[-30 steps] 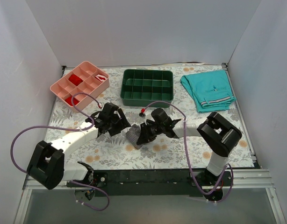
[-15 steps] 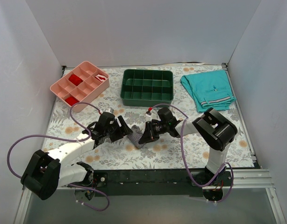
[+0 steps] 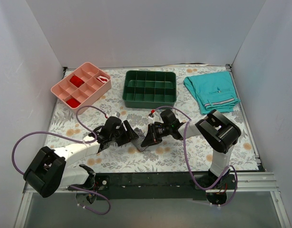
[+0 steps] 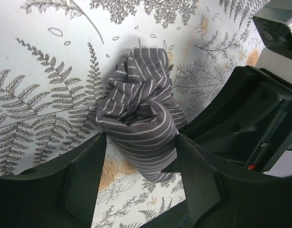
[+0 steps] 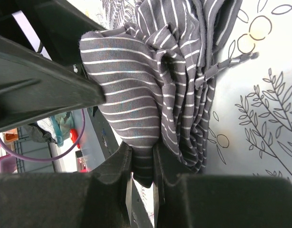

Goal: Roll the underwear
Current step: Roll the underwear to the center of the board.

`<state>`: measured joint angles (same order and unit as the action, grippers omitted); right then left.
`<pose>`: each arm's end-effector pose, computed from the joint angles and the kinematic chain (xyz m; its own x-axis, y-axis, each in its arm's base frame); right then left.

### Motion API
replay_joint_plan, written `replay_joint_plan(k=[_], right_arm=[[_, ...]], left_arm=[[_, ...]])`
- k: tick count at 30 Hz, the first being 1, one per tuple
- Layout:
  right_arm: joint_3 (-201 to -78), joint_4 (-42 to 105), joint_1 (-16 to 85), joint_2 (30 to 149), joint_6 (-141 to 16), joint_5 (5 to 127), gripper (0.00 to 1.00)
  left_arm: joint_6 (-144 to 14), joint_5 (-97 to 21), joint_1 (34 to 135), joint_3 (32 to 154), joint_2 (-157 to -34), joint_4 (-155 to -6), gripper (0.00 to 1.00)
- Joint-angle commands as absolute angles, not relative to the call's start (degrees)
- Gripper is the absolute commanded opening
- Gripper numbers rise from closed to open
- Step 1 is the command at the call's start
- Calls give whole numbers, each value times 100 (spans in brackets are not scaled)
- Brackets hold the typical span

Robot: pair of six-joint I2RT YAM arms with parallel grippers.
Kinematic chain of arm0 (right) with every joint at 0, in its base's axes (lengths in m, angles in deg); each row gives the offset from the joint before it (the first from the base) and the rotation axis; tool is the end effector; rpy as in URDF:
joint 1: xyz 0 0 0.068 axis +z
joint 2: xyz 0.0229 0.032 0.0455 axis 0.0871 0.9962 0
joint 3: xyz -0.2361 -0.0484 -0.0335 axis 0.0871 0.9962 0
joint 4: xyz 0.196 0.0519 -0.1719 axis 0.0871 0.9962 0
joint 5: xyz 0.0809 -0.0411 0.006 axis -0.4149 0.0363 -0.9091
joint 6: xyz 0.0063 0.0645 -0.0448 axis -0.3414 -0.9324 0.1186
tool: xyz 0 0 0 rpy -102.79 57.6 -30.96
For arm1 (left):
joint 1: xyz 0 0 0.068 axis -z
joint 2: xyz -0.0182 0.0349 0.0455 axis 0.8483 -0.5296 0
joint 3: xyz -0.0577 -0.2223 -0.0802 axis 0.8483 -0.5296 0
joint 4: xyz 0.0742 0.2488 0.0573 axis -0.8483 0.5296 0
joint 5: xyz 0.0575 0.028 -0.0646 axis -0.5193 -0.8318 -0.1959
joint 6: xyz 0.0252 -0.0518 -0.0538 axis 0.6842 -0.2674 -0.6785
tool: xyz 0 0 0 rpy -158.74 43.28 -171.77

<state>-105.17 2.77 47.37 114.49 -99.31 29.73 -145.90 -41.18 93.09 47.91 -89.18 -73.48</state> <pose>0.2228 0.2665 0.0637 -0.9394 -0.1794 -0.2920 -0.3406 0.3947 0.8533 0.2093 -0.1541 0.1069 -0.5961 -0.7975 0.0927 -0.6194 0.3833 -0.6851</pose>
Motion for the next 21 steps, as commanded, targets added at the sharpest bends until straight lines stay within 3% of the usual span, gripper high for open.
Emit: replay_joint_plan(k=[1, 7, 11, 15, 16, 21], right_arm=[[-10512, 334, 4710, 11443, -9993, 2951, 6], [-10494, 334, 4710, 11417, -9932, 2925, 6], [-10529, 430, 4710, 11259, -9774, 2925, 12], [-10695, 869, 4718, 11022, -9397, 3047, 27], [-10766, 1305, 4736, 10960, -9091, 3204, 35], [-11187, 2600, 4850, 10381, -8166, 4188, 48]], left_arm=[[-14884, -4375, 9397, 4622, -8786, -7404, 57], [-14972, -4455, 9415, 4797, -9172, -7290, 48], [-14989, -4534, 9458, 4964, -9533, -7079, 43], [-14945, -4517, 9476, 5035, -9735, -6964, 43], [-14945, -4508, 9476, 5026, -9788, -6938, 43], [-14875, -4456, 9476, 5070, -9955, -6806, 43]])
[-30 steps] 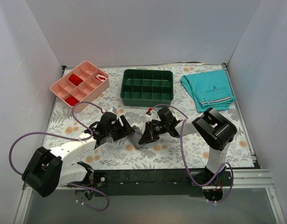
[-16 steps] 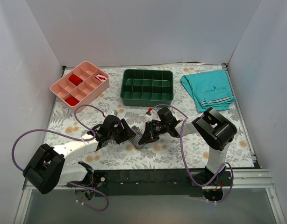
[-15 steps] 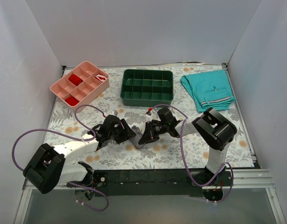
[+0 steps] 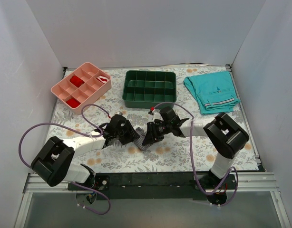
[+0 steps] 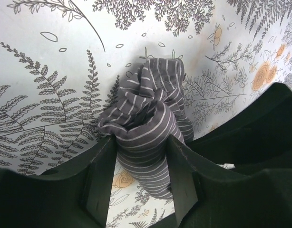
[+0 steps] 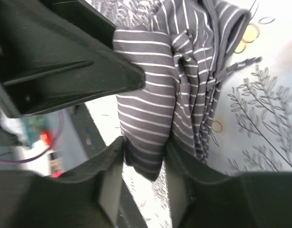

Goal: Roll the underwear
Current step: Roll the underwear to the center of the board.

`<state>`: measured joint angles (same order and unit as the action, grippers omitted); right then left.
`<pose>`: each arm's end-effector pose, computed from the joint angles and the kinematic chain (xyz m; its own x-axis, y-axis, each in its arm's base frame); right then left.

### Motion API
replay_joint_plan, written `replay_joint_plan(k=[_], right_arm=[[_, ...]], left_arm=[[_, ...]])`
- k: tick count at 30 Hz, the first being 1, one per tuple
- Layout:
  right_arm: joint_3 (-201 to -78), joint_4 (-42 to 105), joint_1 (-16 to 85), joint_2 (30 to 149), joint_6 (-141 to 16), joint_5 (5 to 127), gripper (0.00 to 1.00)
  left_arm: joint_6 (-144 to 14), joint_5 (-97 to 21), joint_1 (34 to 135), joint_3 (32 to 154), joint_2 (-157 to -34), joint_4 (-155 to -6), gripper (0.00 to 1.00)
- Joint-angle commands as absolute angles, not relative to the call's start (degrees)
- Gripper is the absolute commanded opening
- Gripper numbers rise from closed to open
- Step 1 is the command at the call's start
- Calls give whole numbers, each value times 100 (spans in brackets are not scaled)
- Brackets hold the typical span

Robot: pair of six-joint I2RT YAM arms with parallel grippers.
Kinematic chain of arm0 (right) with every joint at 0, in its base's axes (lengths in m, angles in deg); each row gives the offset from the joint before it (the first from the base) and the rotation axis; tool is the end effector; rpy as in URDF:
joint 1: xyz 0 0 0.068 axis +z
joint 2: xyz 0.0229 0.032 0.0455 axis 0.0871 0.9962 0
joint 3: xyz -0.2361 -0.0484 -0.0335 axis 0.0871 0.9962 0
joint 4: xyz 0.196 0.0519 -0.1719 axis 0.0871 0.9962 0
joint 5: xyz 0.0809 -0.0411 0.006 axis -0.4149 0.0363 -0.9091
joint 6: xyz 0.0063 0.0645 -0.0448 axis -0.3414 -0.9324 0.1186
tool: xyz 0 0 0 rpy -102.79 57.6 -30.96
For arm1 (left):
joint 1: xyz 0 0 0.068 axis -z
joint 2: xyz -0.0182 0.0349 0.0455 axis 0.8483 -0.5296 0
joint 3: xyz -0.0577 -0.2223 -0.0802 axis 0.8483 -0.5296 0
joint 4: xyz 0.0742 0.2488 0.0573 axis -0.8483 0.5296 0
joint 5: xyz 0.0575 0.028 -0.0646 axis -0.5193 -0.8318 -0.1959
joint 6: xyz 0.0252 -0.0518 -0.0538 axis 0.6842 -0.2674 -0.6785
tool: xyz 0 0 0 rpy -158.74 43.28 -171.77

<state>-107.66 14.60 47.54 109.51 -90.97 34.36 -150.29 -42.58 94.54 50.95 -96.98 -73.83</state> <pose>0.2262 0.2654 0.0814 -0.9022 -0.2162 -0.3731 -0.4312 0.4617 0.7752 0.2154 -0.1648 0.0906 -0.5476 -0.8276 0.1237 -0.6936 0.3662 -0.6203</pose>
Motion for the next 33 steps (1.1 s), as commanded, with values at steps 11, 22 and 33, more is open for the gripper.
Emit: replay_joint_plan(k=[11, 22, 33], right_arm=[[-11381, 3840, 5693, 9158, -6997, 7063, 53], [-11760, 4315, 6573, 9465, -6741, 8435, 54], [-11821, 4228, 6863, 9553, -6662, 8347, 54]], left_arm=[[-14655, -4367, 9476, 5413, -10316, -6499, 43], [-14682, -4367, 9476, 5518, -10254, -6235, 45], [-14699, -4332, 9476, 5474, -10246, -6199, 46]])
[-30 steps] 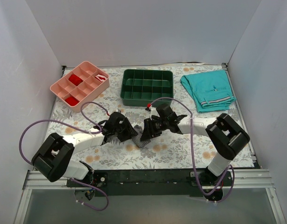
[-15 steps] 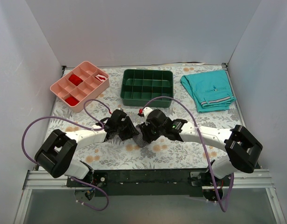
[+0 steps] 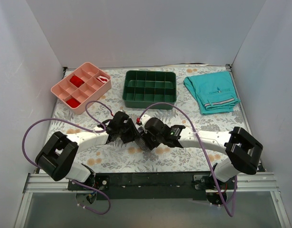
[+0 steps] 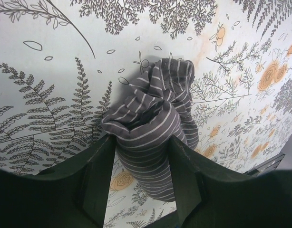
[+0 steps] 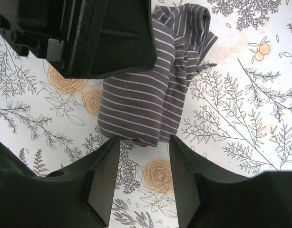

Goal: Roll the underwear
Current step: Roll the underwear to the center of the board.

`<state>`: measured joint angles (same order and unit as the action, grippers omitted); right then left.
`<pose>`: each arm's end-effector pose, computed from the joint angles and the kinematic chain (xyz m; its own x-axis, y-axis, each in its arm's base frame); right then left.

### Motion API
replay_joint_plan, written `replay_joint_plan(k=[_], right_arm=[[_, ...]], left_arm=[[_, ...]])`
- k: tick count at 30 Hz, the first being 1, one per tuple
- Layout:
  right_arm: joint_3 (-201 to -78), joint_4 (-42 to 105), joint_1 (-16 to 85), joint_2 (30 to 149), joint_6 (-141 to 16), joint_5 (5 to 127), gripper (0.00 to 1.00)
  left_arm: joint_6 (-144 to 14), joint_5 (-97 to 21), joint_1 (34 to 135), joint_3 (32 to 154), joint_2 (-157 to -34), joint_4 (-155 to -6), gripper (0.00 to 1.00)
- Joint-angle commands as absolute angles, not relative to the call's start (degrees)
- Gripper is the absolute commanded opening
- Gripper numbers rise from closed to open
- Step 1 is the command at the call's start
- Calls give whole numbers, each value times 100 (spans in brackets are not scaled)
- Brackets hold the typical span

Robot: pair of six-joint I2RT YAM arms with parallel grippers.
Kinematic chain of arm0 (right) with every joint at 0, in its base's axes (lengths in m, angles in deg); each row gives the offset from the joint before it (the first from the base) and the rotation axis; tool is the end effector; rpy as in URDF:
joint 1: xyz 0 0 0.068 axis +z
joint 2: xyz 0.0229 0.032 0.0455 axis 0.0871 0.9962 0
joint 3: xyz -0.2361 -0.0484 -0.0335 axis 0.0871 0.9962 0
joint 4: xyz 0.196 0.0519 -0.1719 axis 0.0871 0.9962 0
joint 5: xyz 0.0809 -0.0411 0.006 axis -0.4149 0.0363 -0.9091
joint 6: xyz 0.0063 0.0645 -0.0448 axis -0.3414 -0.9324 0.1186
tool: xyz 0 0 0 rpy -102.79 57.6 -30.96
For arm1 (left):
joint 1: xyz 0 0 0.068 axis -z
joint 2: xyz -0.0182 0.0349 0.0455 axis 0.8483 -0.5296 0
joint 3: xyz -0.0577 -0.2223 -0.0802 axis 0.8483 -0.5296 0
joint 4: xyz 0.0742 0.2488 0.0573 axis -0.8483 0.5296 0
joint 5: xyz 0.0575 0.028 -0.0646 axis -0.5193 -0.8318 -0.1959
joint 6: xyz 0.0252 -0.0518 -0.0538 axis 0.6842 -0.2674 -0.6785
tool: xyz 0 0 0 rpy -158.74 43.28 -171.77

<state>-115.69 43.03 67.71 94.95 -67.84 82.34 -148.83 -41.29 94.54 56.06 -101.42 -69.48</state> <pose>0.1661 0.2992 0.1505 -0.5049 -0.5167 -0.6915 -0.7386 0.6731 0.0363 0.2242 -0.1732 0.0911 -0.5690 -0.8130 0.1238 -0.7112 0.4109 -0.5705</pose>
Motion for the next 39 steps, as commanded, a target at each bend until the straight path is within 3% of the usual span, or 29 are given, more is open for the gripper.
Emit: replay_joint_plan(k=[1, 12, 20, 28, 32, 35, 39], right_arm=[[-11856, 4227, 6872, 9571, -6645, 8347, 54], [-12111, 4096, 7030, 9931, -6530, 8321, 54], [-12164, 3964, 7047, 10309, -6601, 8470, 62], [-12147, 3999, 7170, 10616, -6697, 8664, 59], [-12041, 4025, 7179, 10748, -6794, 8629, 49], [-11919, 3982, 7179, 10740, -6899, 8524, 25], [-11778, 3876, 7171, 10652, -7013, 8366, 15]], left_arm=[[-14699, -4349, 9476, 5466, -10245, -6191, 46], [-14734, -4393, 9476, 5483, -10281, -6138, 46], [-14726, -4385, 9476, 5544, -10298, -6111, 45], [-14734, -4429, 9476, 5562, -10342, -6068, 45], [-14743, -4420, 9476, 5571, -10325, -6059, 46], [-14734, -4464, 9476, 5580, -10316, -6015, 45], [-14691, -4490, 9476, 5641, -10298, -5936, 45]])
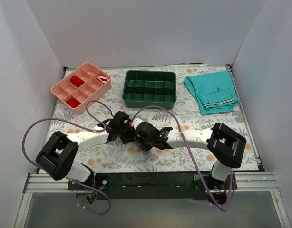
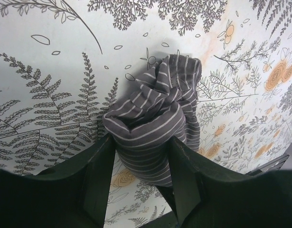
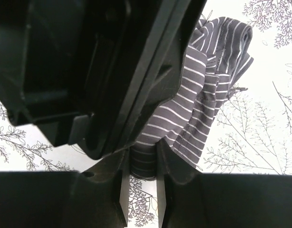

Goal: Roll the underwear
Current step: Roll the underwear to the center of the board.

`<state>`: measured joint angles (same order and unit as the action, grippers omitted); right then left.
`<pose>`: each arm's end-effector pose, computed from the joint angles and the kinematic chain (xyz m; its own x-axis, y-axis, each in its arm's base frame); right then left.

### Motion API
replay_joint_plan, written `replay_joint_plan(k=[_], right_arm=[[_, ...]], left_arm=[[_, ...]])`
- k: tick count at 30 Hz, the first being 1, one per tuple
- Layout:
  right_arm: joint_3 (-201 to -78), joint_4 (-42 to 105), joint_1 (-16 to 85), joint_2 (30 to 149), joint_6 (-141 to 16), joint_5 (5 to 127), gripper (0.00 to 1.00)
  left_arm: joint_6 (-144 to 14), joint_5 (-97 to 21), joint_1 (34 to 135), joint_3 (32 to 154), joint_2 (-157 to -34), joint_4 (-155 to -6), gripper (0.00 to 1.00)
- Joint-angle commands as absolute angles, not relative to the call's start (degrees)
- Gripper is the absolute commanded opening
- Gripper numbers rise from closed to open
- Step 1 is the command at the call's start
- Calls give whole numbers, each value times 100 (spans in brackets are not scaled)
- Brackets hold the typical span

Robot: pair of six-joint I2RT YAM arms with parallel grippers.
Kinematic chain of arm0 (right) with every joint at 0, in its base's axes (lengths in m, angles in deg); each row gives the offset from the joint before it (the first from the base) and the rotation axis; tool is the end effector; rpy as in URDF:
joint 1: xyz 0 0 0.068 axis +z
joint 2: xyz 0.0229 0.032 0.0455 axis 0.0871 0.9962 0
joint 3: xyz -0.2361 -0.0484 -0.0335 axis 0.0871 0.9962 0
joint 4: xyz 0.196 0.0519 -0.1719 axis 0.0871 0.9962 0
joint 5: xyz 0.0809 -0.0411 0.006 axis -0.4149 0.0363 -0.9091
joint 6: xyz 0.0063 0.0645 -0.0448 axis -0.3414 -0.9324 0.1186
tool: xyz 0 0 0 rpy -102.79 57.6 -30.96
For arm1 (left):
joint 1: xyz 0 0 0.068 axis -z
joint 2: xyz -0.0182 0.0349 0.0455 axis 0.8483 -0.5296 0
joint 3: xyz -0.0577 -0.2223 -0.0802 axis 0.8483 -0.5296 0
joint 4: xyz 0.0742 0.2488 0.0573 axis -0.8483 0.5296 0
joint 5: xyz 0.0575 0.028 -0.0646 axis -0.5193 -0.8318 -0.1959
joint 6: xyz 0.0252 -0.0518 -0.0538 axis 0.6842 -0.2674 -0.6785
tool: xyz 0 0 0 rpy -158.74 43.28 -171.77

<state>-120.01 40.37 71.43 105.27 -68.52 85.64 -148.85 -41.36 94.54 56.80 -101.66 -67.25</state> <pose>0.1596 0.3301 0.1198 -0.4897 -0.5702 -0.6596 -0.7508 0.6604 -0.0135 0.2232 -0.1724 0.0907 -0.5653 -0.8158 0.1221 -0.7249 0.4206 -0.5456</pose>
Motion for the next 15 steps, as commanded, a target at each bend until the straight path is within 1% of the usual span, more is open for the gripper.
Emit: replay_joint_plan(k=[1, 2, 5, 6, 9, 15], right_arm=[[-11751, 3798, 7162, 10626, -7057, 8295, 13], [-11725, 3779, 7127, 10608, -7066, 8103, 10], [-11637, 3613, 6978, 10547, -7163, 7577, 7], [-11558, 3534, 6934, 10529, -7172, 7417, 6], [-11426, 3270, 6714, 10433, -7286, 6750, 3], [-10899, 2497, 6081, 10309, -7664, 5457, 1]], left_arm=[[-14690, -4516, 9476, 5650, -10289, -5927, 45], [-14673, -4534, 9476, 5685, -10289, -5901, 46], [-14620, -4552, 9476, 5808, -10281, -5795, 48], [-14611, -4717, 9476, 5843, -10263, -5717, 48], [-14576, -4824, 9459, 6010, -10202, -5559, 53], [-14541, -4886, 9318, 6230, -10035, -5321, 60]])
